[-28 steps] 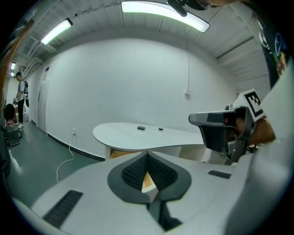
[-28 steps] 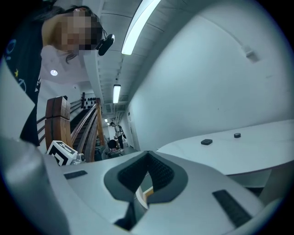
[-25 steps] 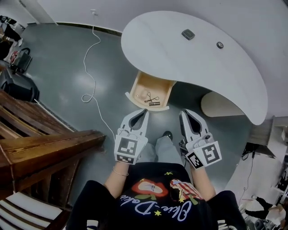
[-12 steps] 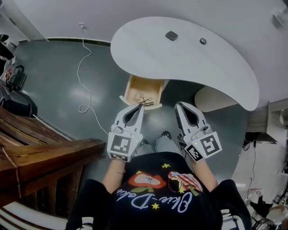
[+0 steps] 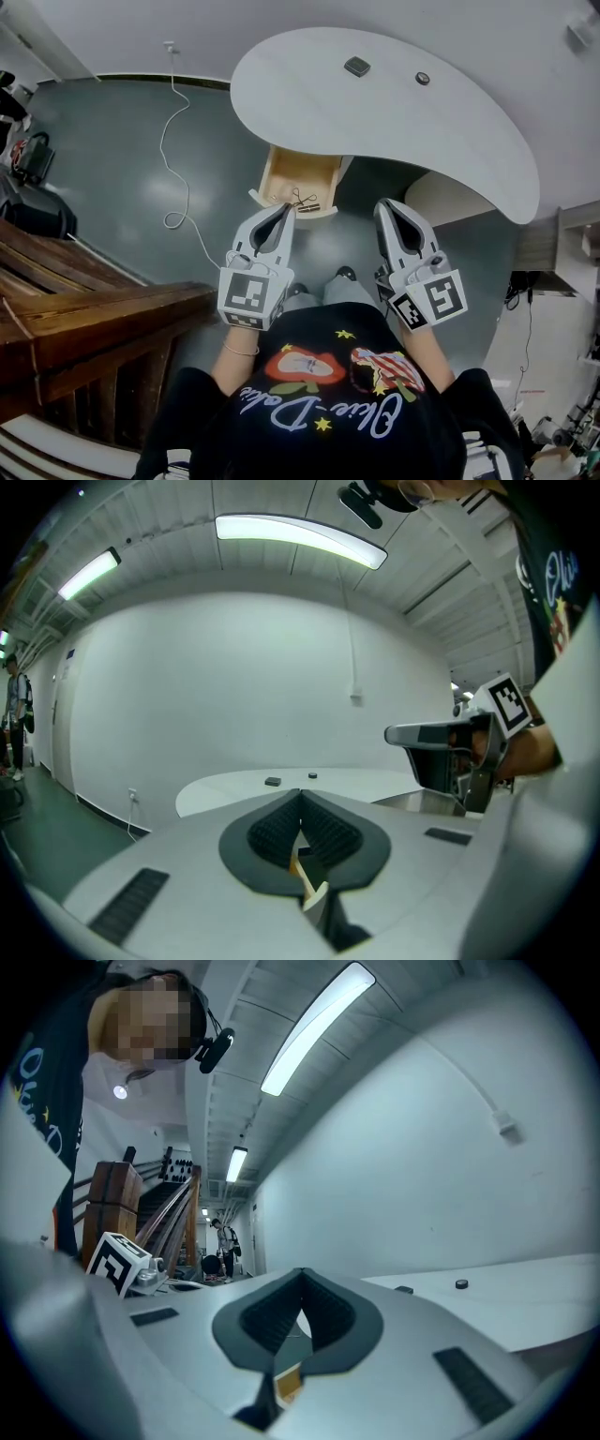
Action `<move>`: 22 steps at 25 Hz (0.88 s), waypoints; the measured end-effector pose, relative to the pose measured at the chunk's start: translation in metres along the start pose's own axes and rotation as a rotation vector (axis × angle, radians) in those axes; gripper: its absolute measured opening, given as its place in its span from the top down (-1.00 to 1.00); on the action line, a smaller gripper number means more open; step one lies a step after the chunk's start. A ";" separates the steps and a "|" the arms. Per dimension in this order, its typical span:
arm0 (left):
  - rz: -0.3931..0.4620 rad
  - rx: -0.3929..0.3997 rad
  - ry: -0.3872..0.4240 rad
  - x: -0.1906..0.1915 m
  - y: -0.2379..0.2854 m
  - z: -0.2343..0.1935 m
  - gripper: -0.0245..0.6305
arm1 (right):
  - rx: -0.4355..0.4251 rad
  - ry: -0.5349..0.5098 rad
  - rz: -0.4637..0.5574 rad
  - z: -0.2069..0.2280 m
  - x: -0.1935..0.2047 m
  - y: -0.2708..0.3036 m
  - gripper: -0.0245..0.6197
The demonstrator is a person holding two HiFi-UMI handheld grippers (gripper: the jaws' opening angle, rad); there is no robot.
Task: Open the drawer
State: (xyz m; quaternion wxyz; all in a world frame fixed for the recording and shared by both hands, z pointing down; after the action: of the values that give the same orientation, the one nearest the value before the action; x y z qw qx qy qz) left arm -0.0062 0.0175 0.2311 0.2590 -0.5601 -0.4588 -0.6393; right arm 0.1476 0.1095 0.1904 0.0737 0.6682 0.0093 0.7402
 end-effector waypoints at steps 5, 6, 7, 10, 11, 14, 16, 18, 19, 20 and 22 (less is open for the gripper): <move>0.002 0.000 -0.009 0.000 0.001 -0.001 0.91 | -0.003 -0.002 -0.002 0.001 0.000 0.003 0.93; 0.003 0.001 -0.009 0.000 0.001 -0.002 0.91 | -0.003 -0.002 -0.001 0.001 -0.001 0.003 0.93; 0.005 0.001 -0.010 0.000 0.001 -0.002 0.91 | -0.002 -0.003 0.000 0.001 -0.001 0.003 0.93; 0.007 0.003 -0.013 0.000 -0.001 -0.004 0.91 | 0.003 -0.002 0.001 -0.001 -0.001 0.004 0.93; 0.007 0.004 -0.013 0.000 -0.001 -0.004 0.91 | 0.003 -0.002 0.001 -0.001 0.000 0.004 0.93; 0.006 0.004 -0.013 0.000 0.000 -0.004 0.91 | 0.006 -0.001 0.001 0.001 0.000 0.004 0.93; 0.006 0.004 -0.012 0.000 0.001 -0.004 0.91 | 0.008 0.001 0.000 0.002 0.001 0.004 0.93; 0.006 0.003 -0.013 0.000 0.001 -0.004 0.91 | 0.008 0.003 -0.001 0.002 0.002 0.004 0.93; 0.006 0.003 -0.013 0.001 0.001 -0.004 0.91 | 0.008 0.004 -0.002 0.002 0.002 0.004 0.93; 0.004 0.003 -0.013 0.001 0.000 -0.004 0.91 | 0.009 0.005 -0.003 0.001 0.003 0.004 0.93; 0.002 0.002 -0.013 0.002 -0.001 -0.004 0.91 | 0.010 0.004 -0.005 0.000 0.004 0.003 0.93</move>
State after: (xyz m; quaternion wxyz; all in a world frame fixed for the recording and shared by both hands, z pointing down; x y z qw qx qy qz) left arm -0.0096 0.0146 0.2330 0.2573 -0.5643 -0.4606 -0.6350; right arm 0.1471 0.1068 0.1943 0.0723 0.6669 0.0147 0.7415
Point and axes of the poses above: the fingertips, and each gripper's own axes: y forward along the fingers, z to its right, x out of its underside, the point moved 4 cm from there along -y, backward along the fingers, and after that the axes turned 5 degrees about -z, right-handed, at the moved point
